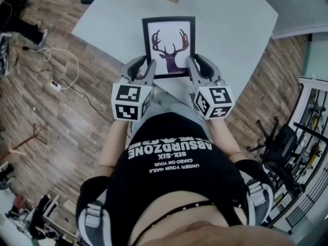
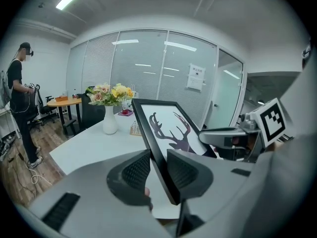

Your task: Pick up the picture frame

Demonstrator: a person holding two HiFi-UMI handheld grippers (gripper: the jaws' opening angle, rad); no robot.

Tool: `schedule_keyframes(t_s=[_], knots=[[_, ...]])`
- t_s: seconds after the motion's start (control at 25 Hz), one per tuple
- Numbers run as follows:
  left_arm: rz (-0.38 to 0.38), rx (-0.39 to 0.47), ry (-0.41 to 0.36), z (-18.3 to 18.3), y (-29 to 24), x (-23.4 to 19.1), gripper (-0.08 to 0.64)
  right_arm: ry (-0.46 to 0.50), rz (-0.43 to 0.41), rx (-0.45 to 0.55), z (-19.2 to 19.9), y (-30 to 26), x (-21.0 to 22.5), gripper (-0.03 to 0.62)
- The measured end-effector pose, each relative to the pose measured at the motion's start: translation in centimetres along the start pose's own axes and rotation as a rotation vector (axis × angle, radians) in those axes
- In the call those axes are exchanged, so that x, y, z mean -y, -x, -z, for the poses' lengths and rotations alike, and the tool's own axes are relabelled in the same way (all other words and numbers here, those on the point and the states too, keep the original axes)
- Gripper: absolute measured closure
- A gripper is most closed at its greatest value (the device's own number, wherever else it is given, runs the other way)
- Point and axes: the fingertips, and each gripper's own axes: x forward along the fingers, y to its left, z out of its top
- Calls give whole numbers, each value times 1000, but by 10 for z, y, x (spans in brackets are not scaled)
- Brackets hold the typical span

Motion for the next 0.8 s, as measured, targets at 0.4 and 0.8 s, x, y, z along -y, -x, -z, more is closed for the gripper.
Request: schedule_keyframes(t_s=[0.4, 0.8], knots=[[-8, -9, 10, 1, 0, 0, 444, 1, -6, 0, -1, 1, 0, 506], [-19, -21, 41, 2, -3, 0, 445, -13, -24, -10, 3, -1, 2, 506]])
